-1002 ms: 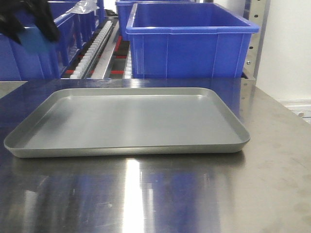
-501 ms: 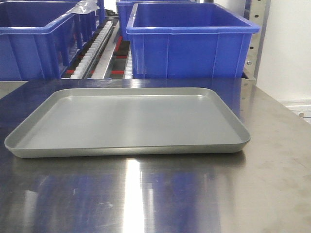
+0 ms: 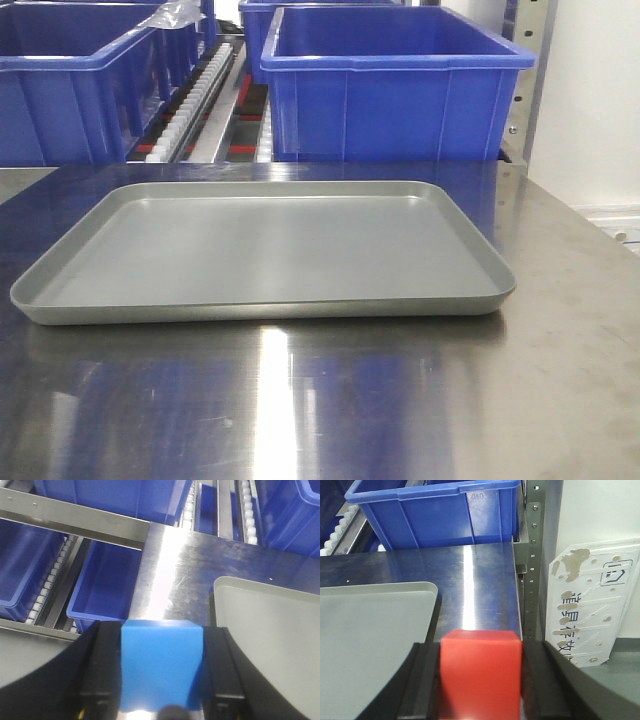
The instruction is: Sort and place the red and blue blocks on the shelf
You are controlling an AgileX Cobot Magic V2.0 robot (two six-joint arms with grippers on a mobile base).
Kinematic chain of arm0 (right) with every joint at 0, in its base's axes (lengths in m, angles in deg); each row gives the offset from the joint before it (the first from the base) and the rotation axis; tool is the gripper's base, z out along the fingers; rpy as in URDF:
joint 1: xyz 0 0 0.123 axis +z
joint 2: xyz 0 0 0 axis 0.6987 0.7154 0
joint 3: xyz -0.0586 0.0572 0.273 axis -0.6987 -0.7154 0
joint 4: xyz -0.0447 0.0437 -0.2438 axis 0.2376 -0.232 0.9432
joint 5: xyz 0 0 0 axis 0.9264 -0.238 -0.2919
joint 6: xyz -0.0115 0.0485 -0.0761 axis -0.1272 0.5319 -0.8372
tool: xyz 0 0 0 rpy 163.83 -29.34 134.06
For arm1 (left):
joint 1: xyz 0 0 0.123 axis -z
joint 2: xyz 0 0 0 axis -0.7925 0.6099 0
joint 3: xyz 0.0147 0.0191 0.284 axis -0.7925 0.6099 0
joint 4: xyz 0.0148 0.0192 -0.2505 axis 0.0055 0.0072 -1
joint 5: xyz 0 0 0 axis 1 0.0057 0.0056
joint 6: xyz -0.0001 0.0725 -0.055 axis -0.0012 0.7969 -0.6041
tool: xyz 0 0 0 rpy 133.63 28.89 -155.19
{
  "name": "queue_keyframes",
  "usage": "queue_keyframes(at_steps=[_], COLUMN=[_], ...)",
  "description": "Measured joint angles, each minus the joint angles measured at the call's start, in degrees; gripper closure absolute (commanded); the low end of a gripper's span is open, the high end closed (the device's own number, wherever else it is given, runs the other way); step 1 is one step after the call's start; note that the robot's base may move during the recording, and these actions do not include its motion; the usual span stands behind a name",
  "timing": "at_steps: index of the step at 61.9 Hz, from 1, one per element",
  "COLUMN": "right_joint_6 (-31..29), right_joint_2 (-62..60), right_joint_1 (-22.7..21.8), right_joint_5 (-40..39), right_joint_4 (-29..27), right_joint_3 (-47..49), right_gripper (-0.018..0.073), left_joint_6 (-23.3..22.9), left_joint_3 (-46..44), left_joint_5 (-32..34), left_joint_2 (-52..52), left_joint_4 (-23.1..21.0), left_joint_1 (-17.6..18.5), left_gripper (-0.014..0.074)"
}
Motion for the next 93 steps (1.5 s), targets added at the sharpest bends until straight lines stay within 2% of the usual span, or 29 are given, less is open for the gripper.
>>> queue_keyframes(at_steps=[28, 93], right_joint_6=[0.0, 0.0], right_joint_2=[0.0, 0.0], right_joint_1=[0.0, 0.0], right_joint_5=[0.0, 0.0], right_joint_4=[0.0, 0.0], right_joint_3=[0.0, 0.0], right_gripper=[0.0508, 0.0508], left_joint_6=[0.0, 0.0], left_joint_3=[4.2, 4.2], left_joint_5=[0.0, 0.0], left_joint_2=[-2.9, -3.0], left_joint_4=[-0.1, -0.1], left_joint_1=[-0.3, -0.3], left_gripper=[0.0472, 0.0472])
